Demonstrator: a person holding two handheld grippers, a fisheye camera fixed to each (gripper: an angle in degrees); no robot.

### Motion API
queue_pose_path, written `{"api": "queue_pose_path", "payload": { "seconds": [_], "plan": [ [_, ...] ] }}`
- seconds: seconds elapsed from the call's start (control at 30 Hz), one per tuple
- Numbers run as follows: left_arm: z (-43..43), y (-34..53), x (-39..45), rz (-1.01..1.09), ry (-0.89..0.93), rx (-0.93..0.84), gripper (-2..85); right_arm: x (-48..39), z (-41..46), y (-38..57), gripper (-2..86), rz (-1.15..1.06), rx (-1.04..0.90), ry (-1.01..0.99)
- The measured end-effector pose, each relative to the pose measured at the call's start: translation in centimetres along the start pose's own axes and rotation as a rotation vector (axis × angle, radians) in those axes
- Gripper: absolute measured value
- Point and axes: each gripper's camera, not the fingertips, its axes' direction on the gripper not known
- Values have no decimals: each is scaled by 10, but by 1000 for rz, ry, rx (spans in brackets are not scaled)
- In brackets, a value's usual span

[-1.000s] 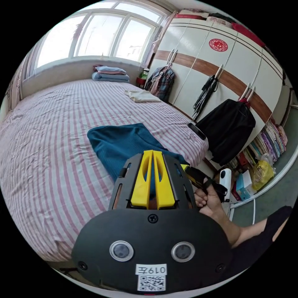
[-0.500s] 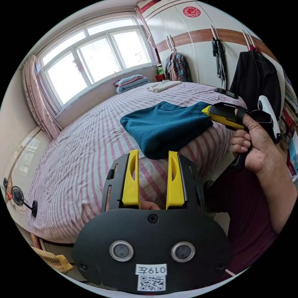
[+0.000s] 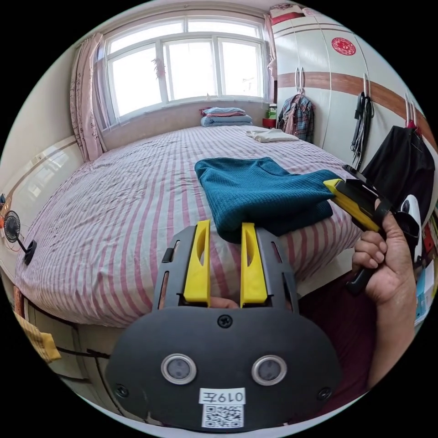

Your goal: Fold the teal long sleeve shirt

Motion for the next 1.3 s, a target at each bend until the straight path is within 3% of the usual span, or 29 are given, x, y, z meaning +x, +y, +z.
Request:
{"api": "queue_pose_path", "payload": {
  "seconds": [0.43,0.63,0.87,1.13,1.3],
  "plan": [
    [-3,1,20,268,-137,-33,13,50,-18,-16,-6,131,18,18],
    [0,-5,-1,154,-73,-69,9,61,-2,-19,-5,89,-76,129],
    [7,-4,-58,-94,148,-73,7,90,-7,-23,-4,197,-61,55],
    [3,-9,-23,100,-32,-61,8,102,2,-26,25,173,-118,31],
    [3,-11,-28,105,-17,-57,8,104,-1,-30,59,164,-108,24]
  ]
}}
